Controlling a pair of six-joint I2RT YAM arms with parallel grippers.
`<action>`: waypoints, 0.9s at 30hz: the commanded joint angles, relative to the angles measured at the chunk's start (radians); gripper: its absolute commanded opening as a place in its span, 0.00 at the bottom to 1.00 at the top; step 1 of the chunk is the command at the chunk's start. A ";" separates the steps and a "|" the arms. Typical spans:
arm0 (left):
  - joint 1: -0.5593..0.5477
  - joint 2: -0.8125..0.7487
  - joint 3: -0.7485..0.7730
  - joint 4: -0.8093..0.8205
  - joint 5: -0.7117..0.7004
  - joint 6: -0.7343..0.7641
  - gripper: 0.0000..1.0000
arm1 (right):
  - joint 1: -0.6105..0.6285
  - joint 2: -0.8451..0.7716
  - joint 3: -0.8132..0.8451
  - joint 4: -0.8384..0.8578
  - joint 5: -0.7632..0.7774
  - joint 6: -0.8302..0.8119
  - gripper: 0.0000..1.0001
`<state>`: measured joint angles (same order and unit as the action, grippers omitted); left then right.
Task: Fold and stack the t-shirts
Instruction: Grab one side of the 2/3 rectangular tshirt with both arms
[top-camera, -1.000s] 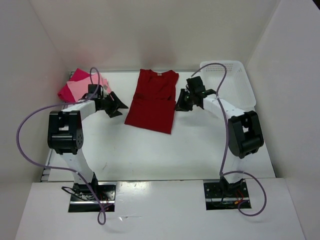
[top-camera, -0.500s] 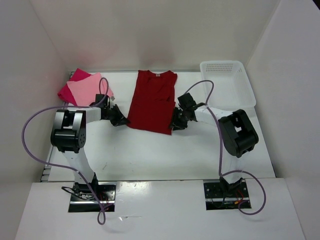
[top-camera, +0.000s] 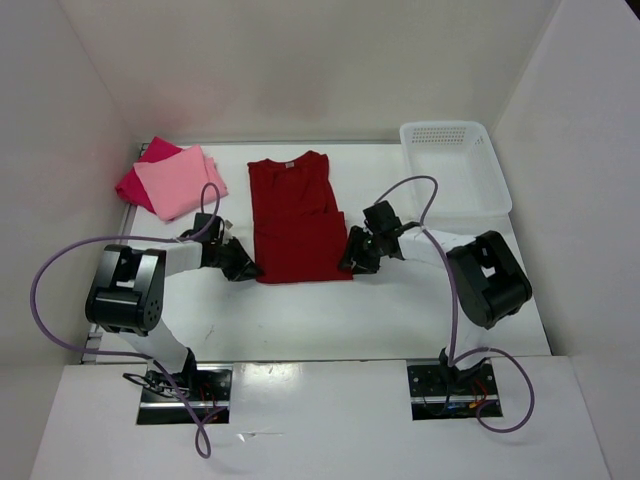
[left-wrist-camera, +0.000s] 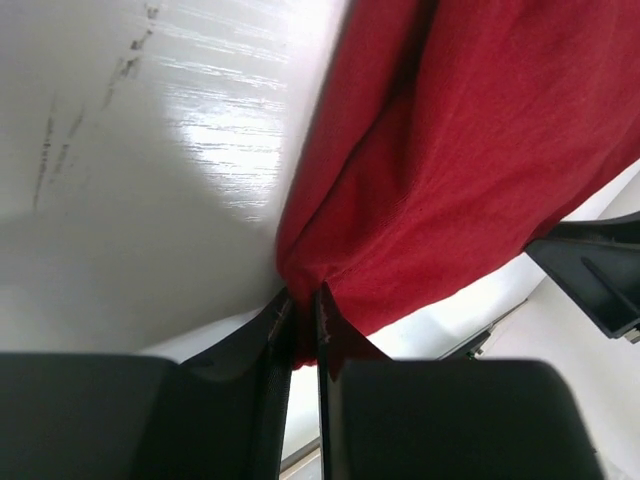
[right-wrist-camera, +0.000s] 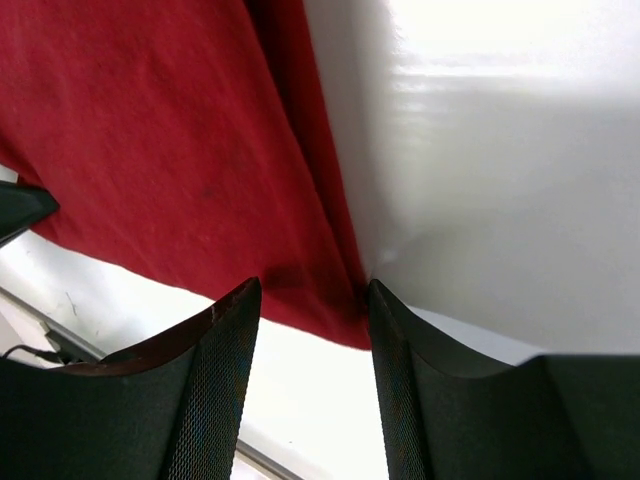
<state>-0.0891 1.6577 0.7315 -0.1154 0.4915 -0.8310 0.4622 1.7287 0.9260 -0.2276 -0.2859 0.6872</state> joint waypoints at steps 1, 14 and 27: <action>-0.001 0.010 0.002 -0.089 -0.070 0.024 0.20 | 0.009 -0.035 -0.059 -0.019 0.089 0.011 0.53; -0.001 0.001 -0.006 -0.171 -0.070 0.078 0.27 | 0.009 -0.003 -0.070 -0.029 0.050 -0.008 0.40; -0.001 -0.081 -0.007 -0.240 -0.214 0.055 0.44 | 0.009 -0.024 -0.082 -0.030 0.040 -0.008 0.40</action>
<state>-0.0914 1.5791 0.7460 -0.2935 0.3874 -0.7940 0.4625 1.6928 0.8726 -0.2249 -0.2741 0.7010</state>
